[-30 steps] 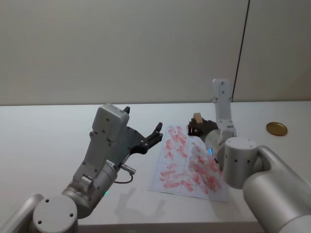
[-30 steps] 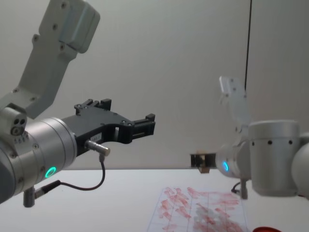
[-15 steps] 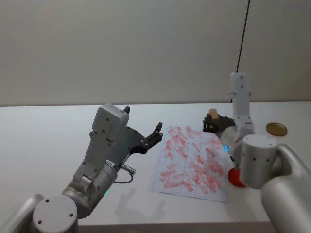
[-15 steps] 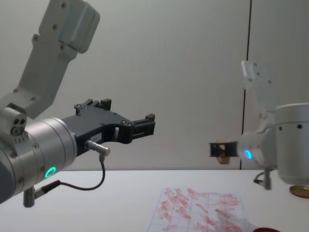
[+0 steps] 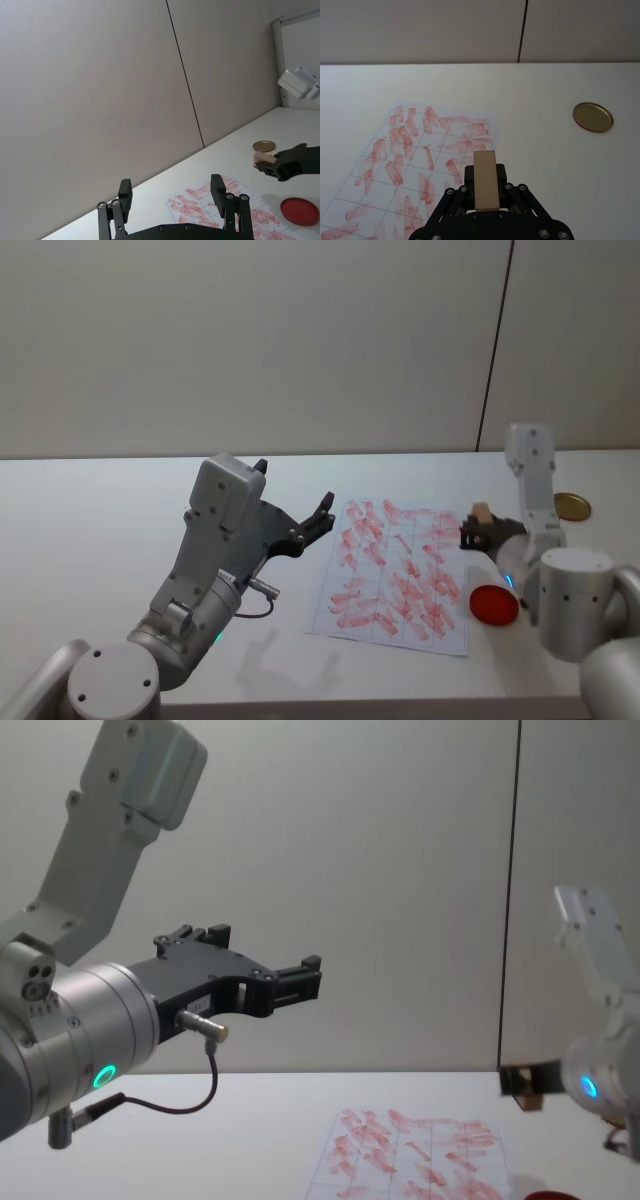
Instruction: Use the one hand to pick up the stamp and affix it onto the A4 paper.
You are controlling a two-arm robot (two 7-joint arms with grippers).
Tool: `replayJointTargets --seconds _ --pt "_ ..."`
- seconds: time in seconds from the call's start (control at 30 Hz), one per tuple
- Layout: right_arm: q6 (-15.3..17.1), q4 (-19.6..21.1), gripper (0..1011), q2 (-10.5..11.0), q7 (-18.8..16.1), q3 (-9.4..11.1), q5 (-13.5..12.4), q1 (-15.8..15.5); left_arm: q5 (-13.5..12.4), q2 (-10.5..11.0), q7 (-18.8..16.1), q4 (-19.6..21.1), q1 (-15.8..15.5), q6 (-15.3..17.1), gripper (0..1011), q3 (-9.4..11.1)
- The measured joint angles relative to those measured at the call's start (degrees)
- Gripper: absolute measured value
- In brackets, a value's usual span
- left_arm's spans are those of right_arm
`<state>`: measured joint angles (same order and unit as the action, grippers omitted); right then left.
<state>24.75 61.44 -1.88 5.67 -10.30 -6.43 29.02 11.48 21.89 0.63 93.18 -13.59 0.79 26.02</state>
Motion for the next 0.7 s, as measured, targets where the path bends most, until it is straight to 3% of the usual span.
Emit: replayJointTargets --seconds 0.4,0.7 --pt "3.54 0.89 220 1.63 -1.57 0.59 2.35 -3.54 0.0 0.0 0.0 0.0 0.0 0.0 993 0.0" --pt "3.9 -0.44 220 1.93 -2.96 0.61 3.09 -4.44 0.0 0.0 0.0 0.0 0.0 0.0 993 0.0"
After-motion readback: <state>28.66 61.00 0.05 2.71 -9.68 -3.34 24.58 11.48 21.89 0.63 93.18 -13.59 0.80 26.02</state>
